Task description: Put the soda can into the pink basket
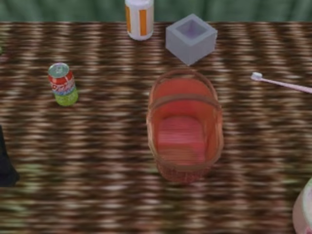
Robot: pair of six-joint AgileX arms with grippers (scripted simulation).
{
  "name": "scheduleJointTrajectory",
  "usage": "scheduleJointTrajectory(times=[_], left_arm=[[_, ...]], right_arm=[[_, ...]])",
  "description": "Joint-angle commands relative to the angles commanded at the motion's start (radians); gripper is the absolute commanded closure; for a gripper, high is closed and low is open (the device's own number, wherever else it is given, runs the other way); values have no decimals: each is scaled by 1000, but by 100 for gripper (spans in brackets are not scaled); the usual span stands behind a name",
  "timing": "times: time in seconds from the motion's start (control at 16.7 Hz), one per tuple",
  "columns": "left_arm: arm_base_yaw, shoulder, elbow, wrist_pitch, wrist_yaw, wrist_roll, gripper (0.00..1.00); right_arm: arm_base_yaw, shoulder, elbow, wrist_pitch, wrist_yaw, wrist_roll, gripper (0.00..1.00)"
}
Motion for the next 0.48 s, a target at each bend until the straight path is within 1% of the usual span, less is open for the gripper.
scheduleJointTrajectory(times=[0.24,0.48], left_arm=[[-5,28,23,-23,2,11,0],[-31,202,166,-154,11,71,0]], right_arm=[[0,0,0,0,0,0,0],[0,0,0,0,0,0,0]])
